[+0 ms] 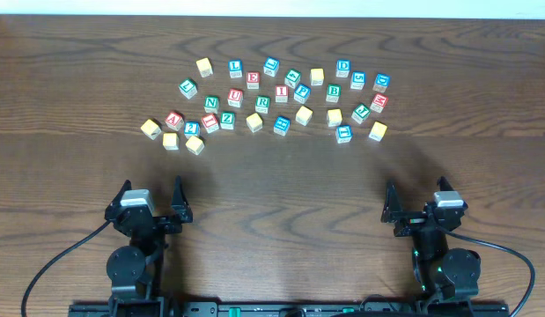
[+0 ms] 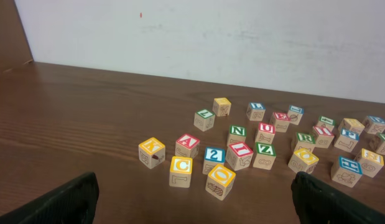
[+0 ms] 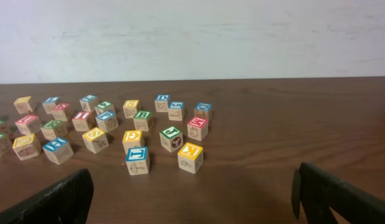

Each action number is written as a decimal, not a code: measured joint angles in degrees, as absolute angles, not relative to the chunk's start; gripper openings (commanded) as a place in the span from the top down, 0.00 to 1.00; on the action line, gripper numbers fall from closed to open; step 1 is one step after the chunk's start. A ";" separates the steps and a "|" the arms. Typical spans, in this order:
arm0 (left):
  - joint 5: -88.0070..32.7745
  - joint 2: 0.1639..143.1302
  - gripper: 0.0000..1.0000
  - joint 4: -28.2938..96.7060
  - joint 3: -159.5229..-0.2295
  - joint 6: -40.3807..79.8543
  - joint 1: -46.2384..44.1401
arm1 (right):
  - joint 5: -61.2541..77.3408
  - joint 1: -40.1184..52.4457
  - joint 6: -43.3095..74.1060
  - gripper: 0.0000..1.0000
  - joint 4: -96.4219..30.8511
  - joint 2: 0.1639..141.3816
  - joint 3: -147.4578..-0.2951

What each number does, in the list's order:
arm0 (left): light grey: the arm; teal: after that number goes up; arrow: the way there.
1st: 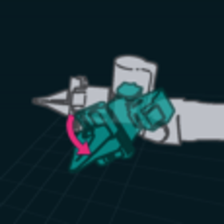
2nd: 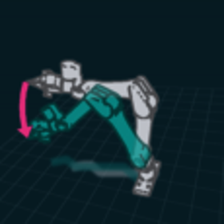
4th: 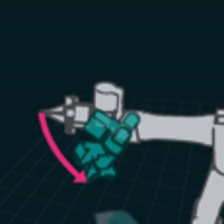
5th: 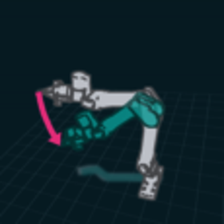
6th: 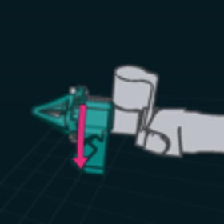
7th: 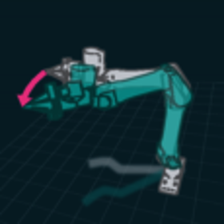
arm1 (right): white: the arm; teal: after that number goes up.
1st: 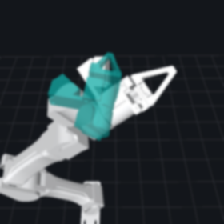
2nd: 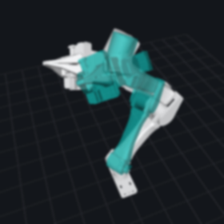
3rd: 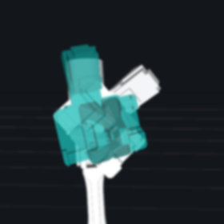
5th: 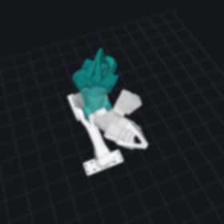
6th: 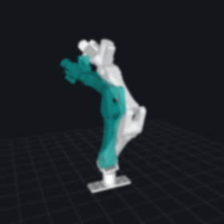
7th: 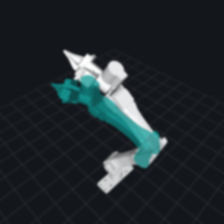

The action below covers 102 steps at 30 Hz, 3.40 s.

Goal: Spell out NEURIPS

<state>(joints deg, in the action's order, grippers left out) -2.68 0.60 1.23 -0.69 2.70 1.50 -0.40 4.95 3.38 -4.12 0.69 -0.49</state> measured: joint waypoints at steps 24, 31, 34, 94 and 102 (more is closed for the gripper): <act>-2.68 0.60 0.03 1.23 -0.69 2.70 1.50 | -0.40 4.95 3.38 0.01 -4.10 0.69 -0.49; -2.66 0.60 0.02 1.23 -0.69 2.70 1.50 | -0.40 4.95 3.38 0.01 -4.12 0.69 -0.49; -2.68 0.60 0.03 1.23 -0.69 2.70 1.50 | -0.40 4.95 3.38 0.01 -4.12 0.69 -0.49; -2.63 5.63 0.03 4.03 -5.02 2.70 1.52 | -0.40 4.95 -0.69 0.01 -3.07 0.69 -0.49; -2.63 9.04 0.03 4.08 -8.78 2.70 1.52 | 0.27 4.95 -0.71 0.01 -2.98 0.69 -0.51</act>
